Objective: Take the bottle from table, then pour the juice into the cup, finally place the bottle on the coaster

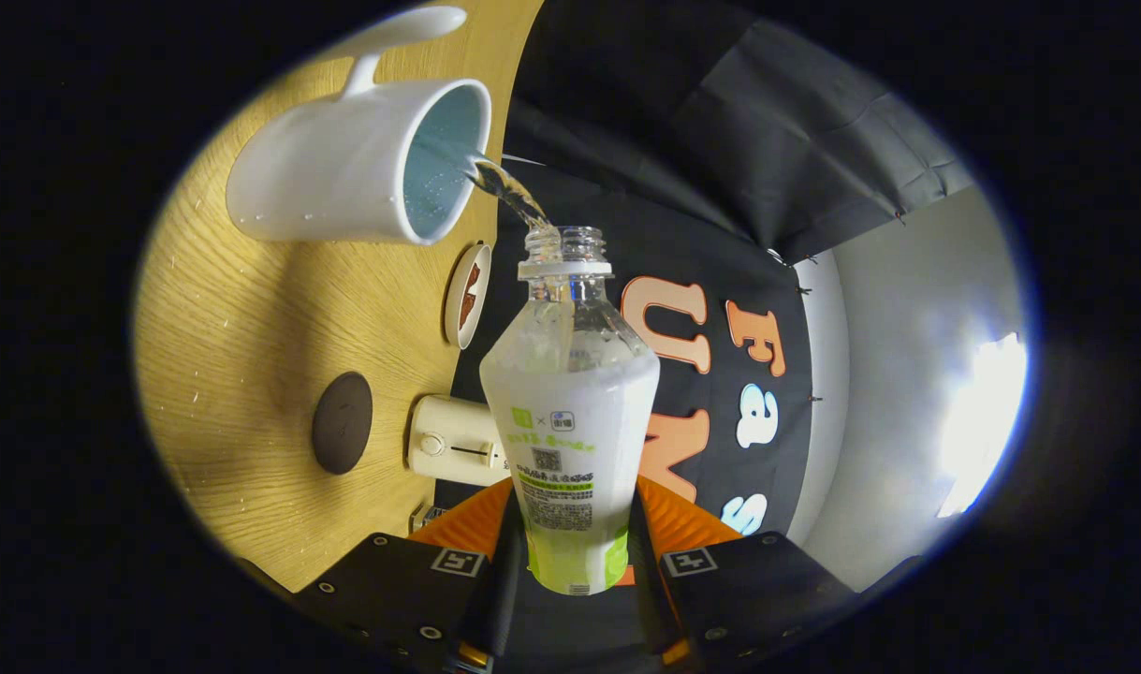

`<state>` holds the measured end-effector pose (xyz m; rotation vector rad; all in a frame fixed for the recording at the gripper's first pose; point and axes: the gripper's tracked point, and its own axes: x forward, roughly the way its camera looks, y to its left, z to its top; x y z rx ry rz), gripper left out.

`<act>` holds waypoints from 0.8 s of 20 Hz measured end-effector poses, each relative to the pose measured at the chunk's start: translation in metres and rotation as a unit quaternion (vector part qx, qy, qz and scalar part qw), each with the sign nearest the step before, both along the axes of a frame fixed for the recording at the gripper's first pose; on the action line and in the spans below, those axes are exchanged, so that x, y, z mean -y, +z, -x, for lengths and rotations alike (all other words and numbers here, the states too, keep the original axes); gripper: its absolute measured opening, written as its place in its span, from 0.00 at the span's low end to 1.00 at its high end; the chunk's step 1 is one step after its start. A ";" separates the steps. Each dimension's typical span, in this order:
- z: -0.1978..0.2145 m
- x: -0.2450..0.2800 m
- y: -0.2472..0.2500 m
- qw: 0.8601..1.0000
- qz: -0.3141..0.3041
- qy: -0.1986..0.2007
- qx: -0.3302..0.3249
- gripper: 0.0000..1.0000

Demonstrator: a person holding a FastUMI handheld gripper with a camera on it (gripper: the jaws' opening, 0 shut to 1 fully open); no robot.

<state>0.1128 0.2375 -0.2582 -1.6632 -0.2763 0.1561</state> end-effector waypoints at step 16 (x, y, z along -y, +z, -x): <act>-0.006 -0.001 0.010 0.998 0.047 0.020 0.035 0.55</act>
